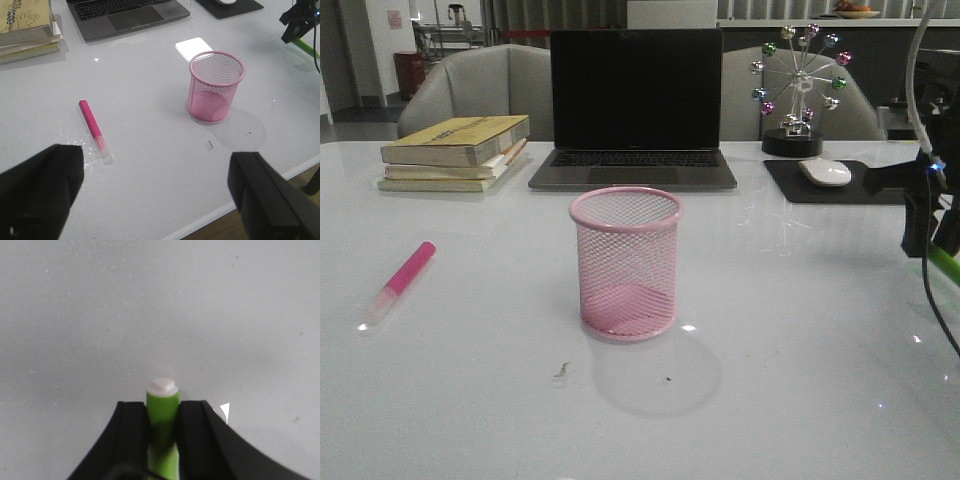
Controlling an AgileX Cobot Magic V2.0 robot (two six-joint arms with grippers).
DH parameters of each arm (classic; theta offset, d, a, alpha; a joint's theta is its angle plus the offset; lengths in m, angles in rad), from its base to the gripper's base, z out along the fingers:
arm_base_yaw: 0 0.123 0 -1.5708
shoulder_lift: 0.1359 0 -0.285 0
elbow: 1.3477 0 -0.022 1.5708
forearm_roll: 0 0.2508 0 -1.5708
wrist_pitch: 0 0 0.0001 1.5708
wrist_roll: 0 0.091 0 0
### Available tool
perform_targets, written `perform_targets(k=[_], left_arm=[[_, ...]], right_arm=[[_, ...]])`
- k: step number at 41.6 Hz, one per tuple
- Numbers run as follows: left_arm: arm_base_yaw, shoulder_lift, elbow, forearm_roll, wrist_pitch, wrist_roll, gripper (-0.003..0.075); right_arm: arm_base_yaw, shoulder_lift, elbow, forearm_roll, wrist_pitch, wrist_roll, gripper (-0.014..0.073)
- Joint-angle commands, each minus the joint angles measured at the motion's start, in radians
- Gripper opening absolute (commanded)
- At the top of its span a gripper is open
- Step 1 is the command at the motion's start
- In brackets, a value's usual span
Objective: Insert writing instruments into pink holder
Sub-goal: 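Carry the green highlighter over the pink holder and drop it in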
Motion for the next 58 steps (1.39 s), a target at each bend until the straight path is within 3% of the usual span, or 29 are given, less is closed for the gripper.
perform_targets(k=[1, 9, 19, 32, 42, 51, 58], left_arm=[[-0.006, 0.013, -0.027, -0.014, -0.077, -0.002, 0.0634], [-0.006, 0.013, -0.027, -0.014, -0.077, -0.002, 0.0634], [-0.006, 0.013, -0.027, -0.014, -0.077, -0.002, 0.0634], [-0.006, 0.013, -0.027, -0.014, -0.077, -0.002, 0.0634], [-0.006, 0.013, -0.027, -0.014, -0.077, -0.002, 0.0634], [-0.006, 0.013, -0.027, -0.014, -0.077, -0.002, 0.0634], [-0.006, 0.013, -0.027, -0.014, -0.077, -0.002, 0.0634]], right_arm=[[0.036, -0.167, -0.009, 0.019, -0.055, -0.013, 0.0164], [0.174, -0.411, 0.142, 0.031, -0.275, -0.013, 0.0164], [0.416, -0.671, 0.401, 0.031, -0.721, -0.013, 0.0164], [0.652, -0.654, 0.600, 0.015, -1.249, -0.013, 0.0164], [0.687, -0.509, 0.605, 0.014, -1.420, -0.011, 0.0164], [0.697, -0.406, 0.605, 0.014, -1.421, -0.004, 0.0176], [0.697, -0.366, 0.605, 0.014, -1.416, -0.004, 0.0339]])
